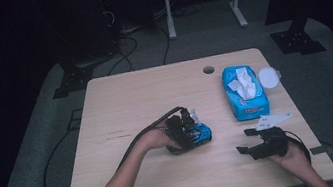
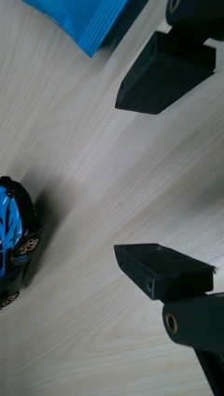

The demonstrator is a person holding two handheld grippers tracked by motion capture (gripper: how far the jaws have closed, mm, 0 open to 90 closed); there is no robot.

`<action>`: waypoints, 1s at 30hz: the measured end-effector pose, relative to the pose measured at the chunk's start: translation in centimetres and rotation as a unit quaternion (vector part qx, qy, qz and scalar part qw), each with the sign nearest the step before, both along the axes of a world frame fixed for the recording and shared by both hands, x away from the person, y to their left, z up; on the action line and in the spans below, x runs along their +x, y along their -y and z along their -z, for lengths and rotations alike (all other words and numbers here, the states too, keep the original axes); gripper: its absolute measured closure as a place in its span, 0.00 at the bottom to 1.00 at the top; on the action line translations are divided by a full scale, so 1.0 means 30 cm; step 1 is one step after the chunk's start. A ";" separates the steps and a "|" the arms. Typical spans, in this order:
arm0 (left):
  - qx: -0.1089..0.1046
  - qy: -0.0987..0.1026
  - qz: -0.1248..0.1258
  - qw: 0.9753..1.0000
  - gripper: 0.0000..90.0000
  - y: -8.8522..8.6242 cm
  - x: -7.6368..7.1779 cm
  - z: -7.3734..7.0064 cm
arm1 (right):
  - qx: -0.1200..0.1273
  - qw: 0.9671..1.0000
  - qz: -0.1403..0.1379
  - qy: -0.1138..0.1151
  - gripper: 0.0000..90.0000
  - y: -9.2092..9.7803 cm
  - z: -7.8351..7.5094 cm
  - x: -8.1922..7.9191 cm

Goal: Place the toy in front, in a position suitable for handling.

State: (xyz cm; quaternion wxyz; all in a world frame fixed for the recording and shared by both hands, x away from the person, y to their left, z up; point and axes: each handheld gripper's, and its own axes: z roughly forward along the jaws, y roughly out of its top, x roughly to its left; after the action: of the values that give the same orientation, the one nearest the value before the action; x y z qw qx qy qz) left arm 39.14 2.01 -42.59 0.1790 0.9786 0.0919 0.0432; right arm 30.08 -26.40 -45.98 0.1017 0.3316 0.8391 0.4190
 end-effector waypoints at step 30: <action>-0.139 -0.002 -0.031 0.990 0.21 -0.068 -0.010 0.015 | 0.007 1.000 0.008 0.010 0.25 0.005 -0.017 0.003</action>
State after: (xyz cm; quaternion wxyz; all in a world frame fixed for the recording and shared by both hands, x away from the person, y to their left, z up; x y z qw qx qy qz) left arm 38.82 4.04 -43.04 0.3115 0.9410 0.1279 0.0332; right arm 30.17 -26.54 -45.47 0.1114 0.3348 0.8325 0.4272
